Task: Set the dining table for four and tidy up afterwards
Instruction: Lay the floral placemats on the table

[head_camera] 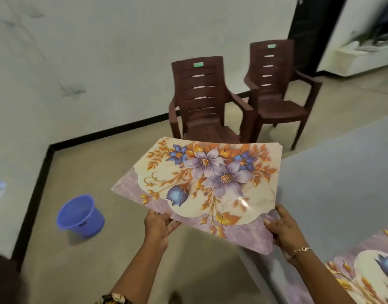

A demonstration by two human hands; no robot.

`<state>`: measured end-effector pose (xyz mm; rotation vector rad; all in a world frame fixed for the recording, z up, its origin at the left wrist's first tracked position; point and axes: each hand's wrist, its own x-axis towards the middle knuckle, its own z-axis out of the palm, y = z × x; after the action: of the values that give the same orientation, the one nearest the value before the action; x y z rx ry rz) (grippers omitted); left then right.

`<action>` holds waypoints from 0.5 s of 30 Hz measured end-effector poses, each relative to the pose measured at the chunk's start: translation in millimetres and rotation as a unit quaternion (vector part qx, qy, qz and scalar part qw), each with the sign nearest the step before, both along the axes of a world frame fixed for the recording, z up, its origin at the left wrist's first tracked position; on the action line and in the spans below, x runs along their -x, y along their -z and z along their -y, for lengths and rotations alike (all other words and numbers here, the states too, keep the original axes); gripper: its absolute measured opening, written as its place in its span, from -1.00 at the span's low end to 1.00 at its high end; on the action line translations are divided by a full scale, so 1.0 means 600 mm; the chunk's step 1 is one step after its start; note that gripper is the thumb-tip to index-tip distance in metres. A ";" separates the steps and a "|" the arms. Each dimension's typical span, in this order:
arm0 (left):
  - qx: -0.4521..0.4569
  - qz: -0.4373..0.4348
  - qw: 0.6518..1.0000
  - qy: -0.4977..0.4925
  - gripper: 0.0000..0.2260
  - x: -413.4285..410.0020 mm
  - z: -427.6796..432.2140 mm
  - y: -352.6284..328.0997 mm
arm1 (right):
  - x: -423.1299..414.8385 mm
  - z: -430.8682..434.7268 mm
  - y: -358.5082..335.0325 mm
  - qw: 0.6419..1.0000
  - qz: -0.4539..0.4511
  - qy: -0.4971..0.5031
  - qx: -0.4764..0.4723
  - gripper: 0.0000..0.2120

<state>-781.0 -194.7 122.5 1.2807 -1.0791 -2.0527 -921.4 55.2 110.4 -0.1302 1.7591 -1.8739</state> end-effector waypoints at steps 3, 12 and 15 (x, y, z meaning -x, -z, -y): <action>0.000 0.003 0.999 0.052 -0.73 0.081 0.065 0.010 | 0.033 0.046 0.004 0.998 0.004 0.061 -0.007 -0.56; 0.017 0.013 0.971 0.238 -0.71 0.285 0.266 0.003 | 0.098 0.204 0.016 0.974 0.047 0.220 -0.021 -0.59; 0.024 0.024 0.957 0.287 -0.65 0.353 0.294 0.007 | 0.117 0.232 0.017 0.961 0.049 0.270 -0.024 -0.58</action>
<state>-992.6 -371.4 118.2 1.0789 -1.6644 -2.3859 -991.4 -83.9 99.9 0.5044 1.8960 -2.1537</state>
